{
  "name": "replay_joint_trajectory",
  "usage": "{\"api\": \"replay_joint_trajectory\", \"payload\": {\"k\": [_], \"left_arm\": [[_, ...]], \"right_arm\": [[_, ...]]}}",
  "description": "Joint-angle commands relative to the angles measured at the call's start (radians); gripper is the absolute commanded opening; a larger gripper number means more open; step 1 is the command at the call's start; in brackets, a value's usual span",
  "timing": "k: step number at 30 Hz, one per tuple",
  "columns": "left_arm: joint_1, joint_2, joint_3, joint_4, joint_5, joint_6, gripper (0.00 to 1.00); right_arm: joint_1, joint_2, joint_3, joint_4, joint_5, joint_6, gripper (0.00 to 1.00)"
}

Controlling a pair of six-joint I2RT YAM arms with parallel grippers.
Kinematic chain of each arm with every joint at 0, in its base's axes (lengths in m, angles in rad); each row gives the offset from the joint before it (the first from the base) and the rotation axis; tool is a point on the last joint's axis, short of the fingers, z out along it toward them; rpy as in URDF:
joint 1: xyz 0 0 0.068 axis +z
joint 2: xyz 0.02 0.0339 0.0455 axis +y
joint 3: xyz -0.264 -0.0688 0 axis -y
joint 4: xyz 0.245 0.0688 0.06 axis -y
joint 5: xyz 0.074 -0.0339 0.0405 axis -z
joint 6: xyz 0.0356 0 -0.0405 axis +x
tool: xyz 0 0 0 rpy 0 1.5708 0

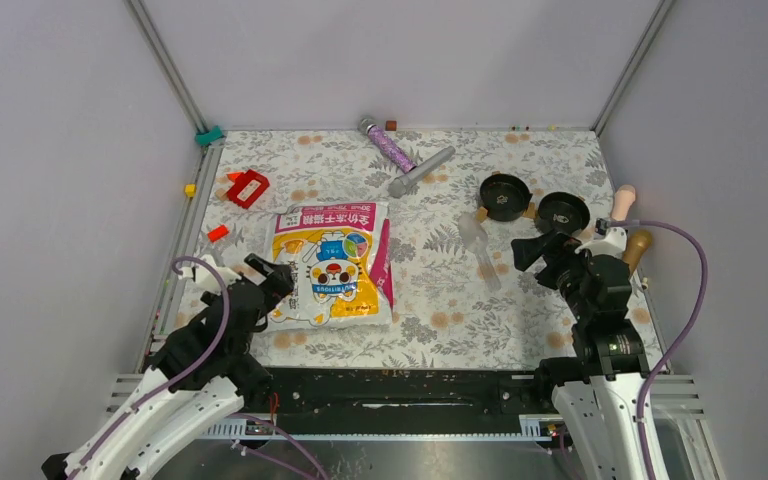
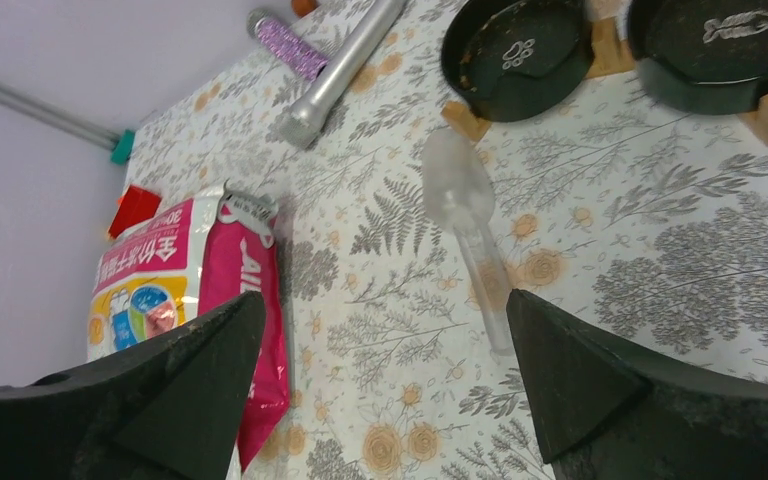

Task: Serve the pet food
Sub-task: Adjust the pet food bag at the center of the board.

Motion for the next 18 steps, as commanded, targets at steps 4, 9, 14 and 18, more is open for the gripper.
{"api": "replay_joint_trajectory", "payload": {"k": [4, 9, 14, 18], "left_arm": [[0.001, 0.014, -0.079, -0.009, -0.039, -0.126, 0.99], [0.031, 0.092, -0.137, 0.015, -0.06, -0.177, 0.99], [0.161, 0.162, -0.249, 0.274, 0.116, -0.058, 0.99], [0.223, 0.13, -0.375, 0.531, 0.318, 0.044, 0.99]], "right_arm": [[-0.003, -0.012, -0.081, 0.171, -0.255, -0.023, 0.99], [-0.004, -0.013, -0.136, 0.291, -0.39, 0.023, 0.99], [-0.003, 0.019, -0.13, 0.284, -0.427, 0.02, 0.99], [-0.003, 0.046, -0.117, 0.277, -0.471, 0.018, 0.99]]}}
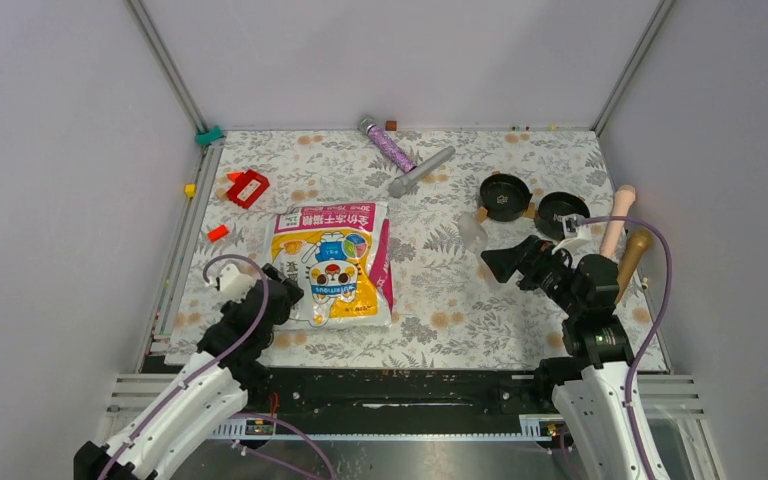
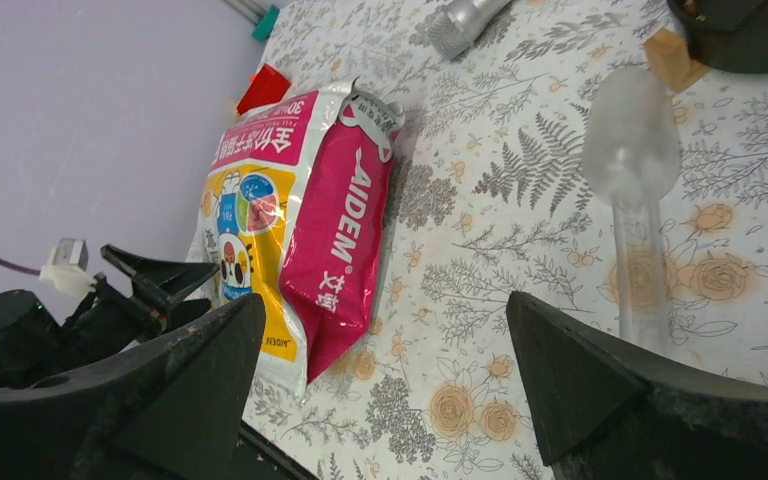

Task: Serve the pet food
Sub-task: Adjust the pet food bag at the center of the board.

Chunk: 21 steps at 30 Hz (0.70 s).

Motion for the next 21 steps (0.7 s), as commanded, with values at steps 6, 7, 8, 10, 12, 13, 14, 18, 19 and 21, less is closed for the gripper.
{"api": "replay_joint_trajectory", "payload": {"k": [6, 7, 8, 10, 12, 13, 14, 18, 19, 21], "left_arm": [[0.042, -0.107, -0.179, 0.519, 0.476, 0.173, 0.95], [0.042, -0.111, -0.188, 0.542, 0.514, 0.178, 0.92], [0.042, -0.112, -0.193, 0.558, 0.557, 0.181, 0.9], [0.041, -0.104, -0.203, 0.604, 0.645, 0.181, 0.87], [0.038, -0.078, -0.213, 0.672, 0.737, 0.168, 0.84], [0.031, -0.06, -0.219, 0.705, 0.774, 0.157, 0.83], [0.02, -0.038, -0.224, 0.75, 0.798, 0.146, 0.82], [-0.094, 0.064, -0.226, 0.887, 0.77, 0.11, 0.82], [-0.128, 0.098, -0.219, 0.922, 0.755, 0.106, 0.82], [-0.19, 0.172, -0.197, 0.991, 0.737, 0.106, 0.82]], "right_arm": [[-0.003, 0.019, 0.02, 0.059, -0.083, 0.019, 0.99], [-0.003, 0.019, 0.019, 0.061, -0.082, 0.023, 0.99], [-0.003, 0.02, 0.02, 0.062, -0.082, 0.026, 0.99], [-0.003, 0.03, 0.024, 0.062, -0.091, 0.034, 0.99], [-0.003, 0.052, 0.034, 0.059, -0.13, 0.036, 0.99], [-0.003, 0.071, 0.043, 0.053, -0.149, 0.038, 0.99], [-0.004, 0.09, 0.049, 0.046, -0.16, 0.052, 0.99], [-0.003, 0.174, 0.045, 0.063, -0.174, 0.096, 0.98], [-0.003, 0.19, 0.038, 0.07, -0.174, 0.113, 0.98], [-0.002, 0.21, 0.028, 0.082, -0.175, 0.14, 0.98]]}}
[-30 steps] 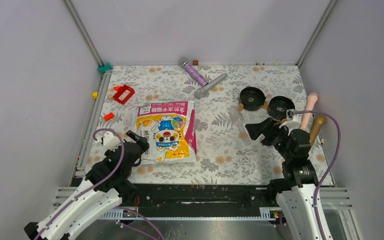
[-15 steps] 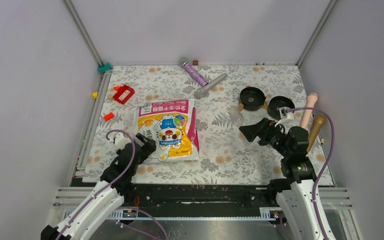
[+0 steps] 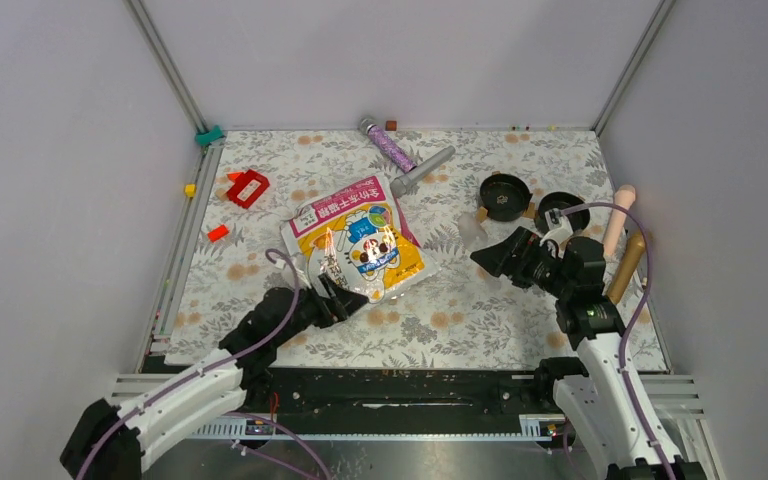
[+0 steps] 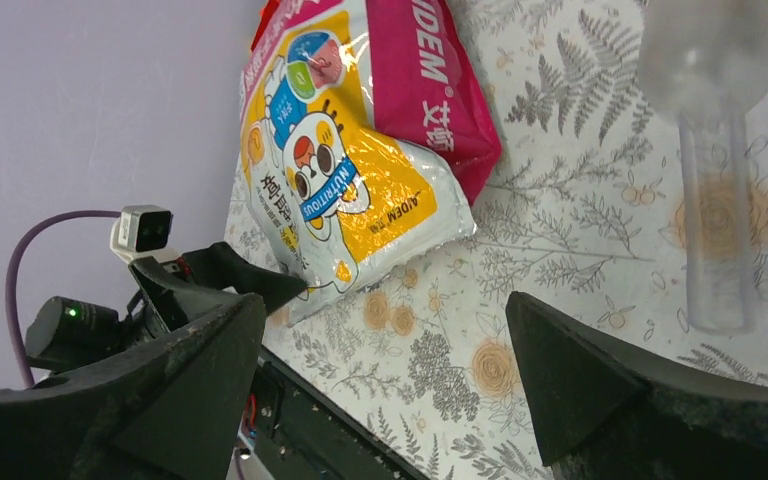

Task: Serve the pet food
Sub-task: Adjust the pet food bag at the center of the board.

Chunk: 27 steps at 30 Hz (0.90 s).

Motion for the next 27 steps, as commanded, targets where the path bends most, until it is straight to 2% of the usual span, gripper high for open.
{"api": "replay_joint_trajectory", "payload": {"k": [1, 5, 7, 9, 12, 15, 17, 22, 24, 27], "left_arm": [[-0.121, 0.148, 0.034, 0.281, 0.035, -0.021, 0.82], [-0.244, 0.325, 0.127, 0.346, -0.02, 0.018, 0.83], [-0.293, 0.395, 0.188, 0.351, -0.023, 0.045, 0.86], [-0.327, 0.429, 0.236, 0.34, -0.038, 0.072, 0.98], [-0.343, 0.409, 0.292, 0.251, -0.071, 0.101, 0.99], [-0.344, 0.29, 0.339, 0.051, -0.212, 0.111, 0.99], [-0.344, 0.192, 0.373, -0.195, -0.349, 0.094, 0.99], [-0.344, -0.025, 0.43, -0.733, -0.709, -0.105, 0.99], [-0.343, -0.088, 0.426, -0.866, -0.779, -0.187, 0.99], [-0.343, -0.157, 0.403, -0.94, -0.788, -0.236, 0.99]], "right_arm": [[-0.001, 0.045, 0.007, 0.056, -0.034, 0.077, 0.98], [-0.001, 0.046, -0.042, 0.085, -0.009, 0.117, 0.98], [-0.001, 0.046, -0.058, 0.083, -0.012, 0.126, 0.98], [0.016, 0.044, -0.08, 0.098, -0.022, 0.143, 0.98], [0.095, 0.043, -0.089, 0.066, 0.035, 0.125, 0.98], [0.252, 0.074, -0.096, 0.063, 0.185, 0.132, 0.98], [0.354, 0.127, -0.108, 0.127, 0.264, 0.178, 0.98], [0.543, 0.331, -0.108, 0.347, 0.449, 0.269, 0.98], [0.601, 0.435, -0.086, 0.441, 0.476, 0.291, 0.99], [0.693, 0.596, -0.056, 0.585, 0.51, 0.34, 0.95]]}}
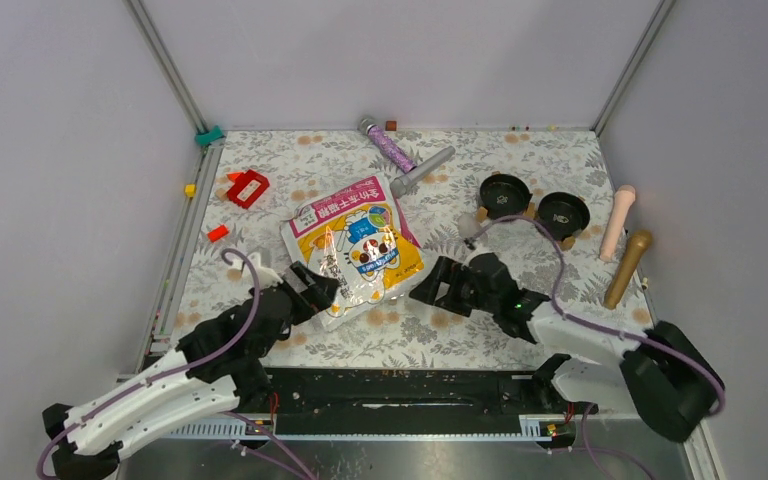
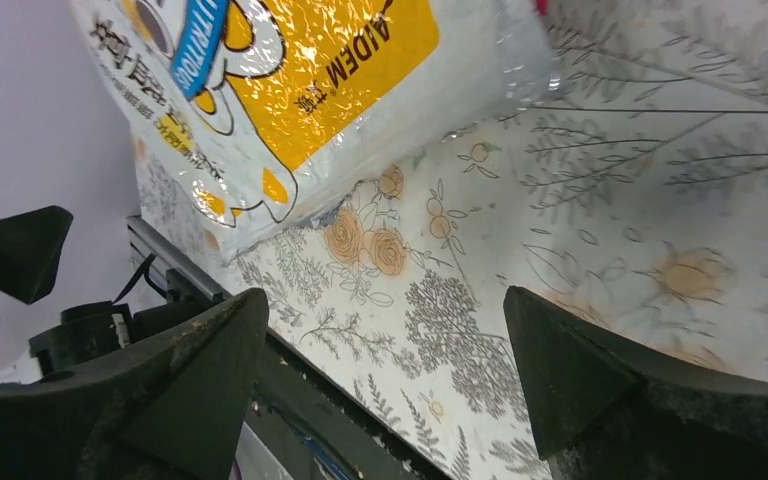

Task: Serve the pet food
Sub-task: Adjust the pet food bag at the center of the board.

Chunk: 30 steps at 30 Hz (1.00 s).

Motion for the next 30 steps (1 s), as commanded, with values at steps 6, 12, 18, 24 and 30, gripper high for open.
{"api": "replay_joint_trajectory", "payload": {"k": [6, 12, 18, 24, 30], "left_arm": [[0.0, -0.125, -0.049, -0.265, -0.147, -0.132, 0.99], [0.0, -0.112, -0.046, -0.262, -0.127, -0.128, 0.99], [0.0, -0.079, -0.029, -0.259, -0.104, -0.105, 0.99], [-0.001, -0.061, 0.023, -0.209, -0.057, 0.005, 0.99], [0.0, -0.07, 0.064, -0.093, 0.074, 0.141, 0.99]], "right_arm": [[0.191, 0.456, 0.105, 0.61, 0.188, 0.193, 0.88], [0.214, 0.649, 0.161, 0.762, 0.26, 0.232, 0.66], [0.219, 0.563, 0.079, 0.895, 0.258, 0.204, 0.0], [0.237, 0.141, 0.179, 0.387, 0.197, -0.012, 0.0], [0.237, -0.066, 0.566, -0.308, 0.227, -0.247, 0.0]]}}
